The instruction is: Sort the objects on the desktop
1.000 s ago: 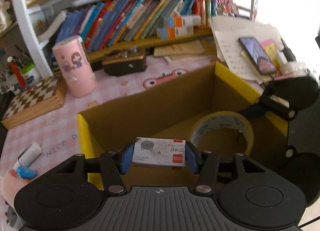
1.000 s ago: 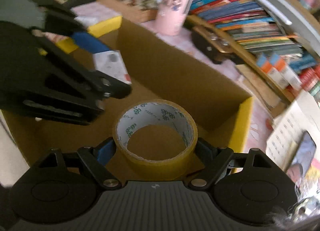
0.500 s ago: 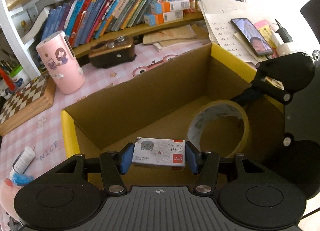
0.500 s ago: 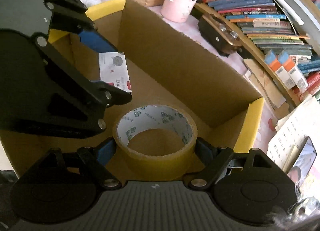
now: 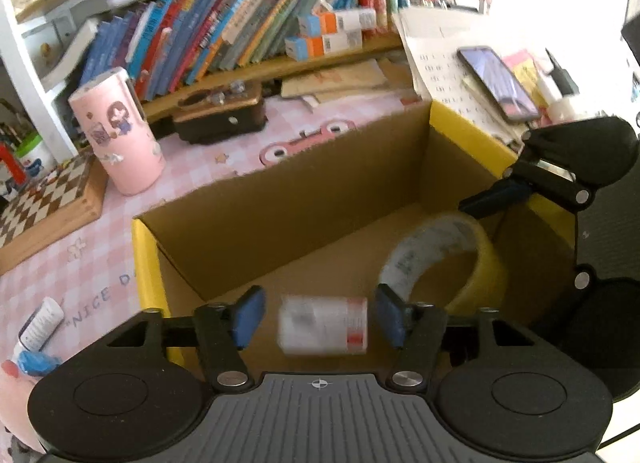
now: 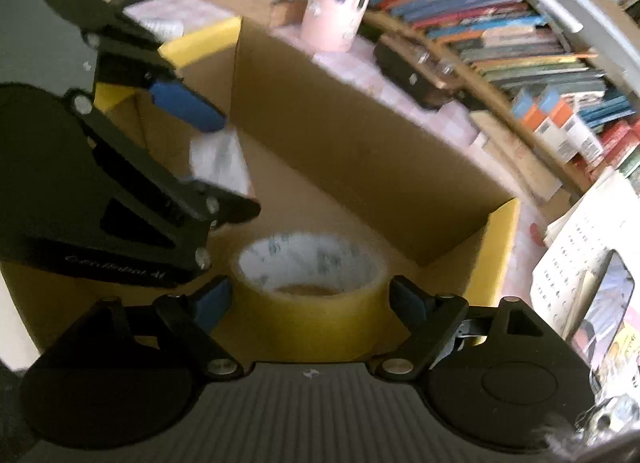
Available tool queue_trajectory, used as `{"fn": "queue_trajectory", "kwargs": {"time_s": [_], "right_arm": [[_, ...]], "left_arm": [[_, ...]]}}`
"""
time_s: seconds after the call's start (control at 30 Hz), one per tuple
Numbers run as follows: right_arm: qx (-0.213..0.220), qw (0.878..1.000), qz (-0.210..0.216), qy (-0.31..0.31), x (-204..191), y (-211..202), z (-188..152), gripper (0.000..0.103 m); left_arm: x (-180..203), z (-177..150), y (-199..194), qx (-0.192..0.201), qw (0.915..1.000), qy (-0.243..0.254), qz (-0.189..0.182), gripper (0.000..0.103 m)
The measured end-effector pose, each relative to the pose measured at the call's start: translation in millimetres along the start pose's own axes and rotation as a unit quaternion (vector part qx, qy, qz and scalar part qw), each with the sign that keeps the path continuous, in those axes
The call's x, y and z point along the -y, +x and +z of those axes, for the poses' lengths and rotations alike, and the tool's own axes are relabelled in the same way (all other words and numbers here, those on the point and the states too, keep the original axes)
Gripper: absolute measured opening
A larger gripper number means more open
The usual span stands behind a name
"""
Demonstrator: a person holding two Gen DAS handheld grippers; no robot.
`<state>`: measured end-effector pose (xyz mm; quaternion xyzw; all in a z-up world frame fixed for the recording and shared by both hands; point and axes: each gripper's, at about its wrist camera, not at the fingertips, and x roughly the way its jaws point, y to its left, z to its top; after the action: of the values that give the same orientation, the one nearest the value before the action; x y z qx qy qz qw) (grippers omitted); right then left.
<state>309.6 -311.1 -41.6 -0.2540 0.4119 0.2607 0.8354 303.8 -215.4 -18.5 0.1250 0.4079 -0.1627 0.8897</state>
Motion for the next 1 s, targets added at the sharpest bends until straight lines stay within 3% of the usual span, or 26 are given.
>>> {"fn": "queue_trajectory", "kwargs": {"time_s": [0.07,0.3,0.57,0.8,0.93,1.0], "right_arm": [[0.019,1.000,0.001,0.017,4,-6,-2,0.094],[0.081,0.993,-0.028,0.084,17,-37,-7,0.094],[0.179,0.962,-0.066,0.195,26,-96,-22,0.094],[0.215,0.930,-0.100,0.281,13,-130,-42,0.094],[0.212,0.919,-0.114,0.314,-4,-139,-57,0.094],[0.207,0.916,-0.125,0.321,-18,-141,-61,0.094]], "left_arm": [[-1,-1,-7,0.020,0.9997,-0.007,0.006,0.076],[-6,0,-45,0.089,0.9944,-0.039,0.042,0.083],[-20,-10,-111,0.181,0.9750,-0.094,0.089,0.092],[-29,-35,-145,0.204,0.9626,-0.133,0.118,0.093],[-29,-56,-160,0.215,0.9565,-0.139,0.140,0.094],[-30,-68,-164,0.212,0.9576,-0.132,0.145,0.094]]}}
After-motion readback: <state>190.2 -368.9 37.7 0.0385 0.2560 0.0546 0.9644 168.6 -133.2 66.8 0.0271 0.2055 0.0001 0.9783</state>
